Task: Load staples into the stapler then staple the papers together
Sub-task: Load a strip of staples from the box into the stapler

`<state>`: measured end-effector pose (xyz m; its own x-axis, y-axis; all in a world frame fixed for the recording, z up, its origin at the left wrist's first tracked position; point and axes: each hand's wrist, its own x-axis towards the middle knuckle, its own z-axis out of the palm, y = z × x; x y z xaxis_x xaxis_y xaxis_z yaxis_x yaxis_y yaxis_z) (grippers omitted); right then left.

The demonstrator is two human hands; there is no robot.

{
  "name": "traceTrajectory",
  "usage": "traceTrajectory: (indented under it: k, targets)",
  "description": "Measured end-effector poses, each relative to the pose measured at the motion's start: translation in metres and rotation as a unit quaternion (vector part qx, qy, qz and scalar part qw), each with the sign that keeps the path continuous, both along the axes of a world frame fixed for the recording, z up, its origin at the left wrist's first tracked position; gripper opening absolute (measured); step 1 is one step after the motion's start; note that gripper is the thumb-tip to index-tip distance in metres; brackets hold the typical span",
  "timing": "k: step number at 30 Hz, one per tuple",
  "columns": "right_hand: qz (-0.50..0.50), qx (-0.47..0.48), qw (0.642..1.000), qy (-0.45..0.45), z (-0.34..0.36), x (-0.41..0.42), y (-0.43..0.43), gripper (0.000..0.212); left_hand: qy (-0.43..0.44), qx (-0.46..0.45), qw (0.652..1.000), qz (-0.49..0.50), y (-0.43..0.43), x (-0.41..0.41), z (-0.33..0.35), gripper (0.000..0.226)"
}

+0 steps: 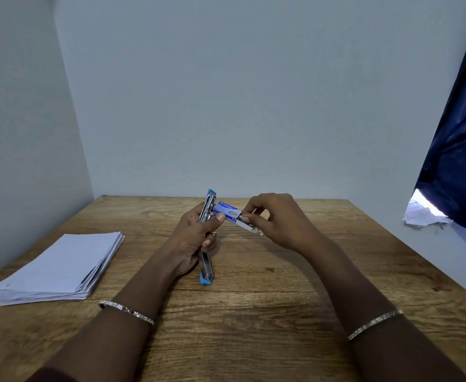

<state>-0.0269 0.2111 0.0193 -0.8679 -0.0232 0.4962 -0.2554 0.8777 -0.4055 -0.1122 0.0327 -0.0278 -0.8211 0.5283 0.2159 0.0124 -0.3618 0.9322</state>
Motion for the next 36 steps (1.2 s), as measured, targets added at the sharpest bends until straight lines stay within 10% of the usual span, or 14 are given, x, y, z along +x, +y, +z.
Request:
traceTrajectory:
  k: [8,20,36]
  targets:
    - [-0.056,-0.153,0.985,0.062,0.007,0.003,0.005,0.014,-0.040,0.005,0.999,0.027,-0.002,-0.002,0.001,0.011]
    - [0.029,-0.366,0.925,-0.100,0.004,0.005,0.004,0.011,-0.081,0.054,0.994,0.058,-0.001,-0.002,0.003,0.019]
    - [0.065,-0.444,0.889,-0.084,-0.001,-0.003,-0.010,0.010,-0.036,0.023,0.999,0.021,0.000,0.000,0.003,0.039]
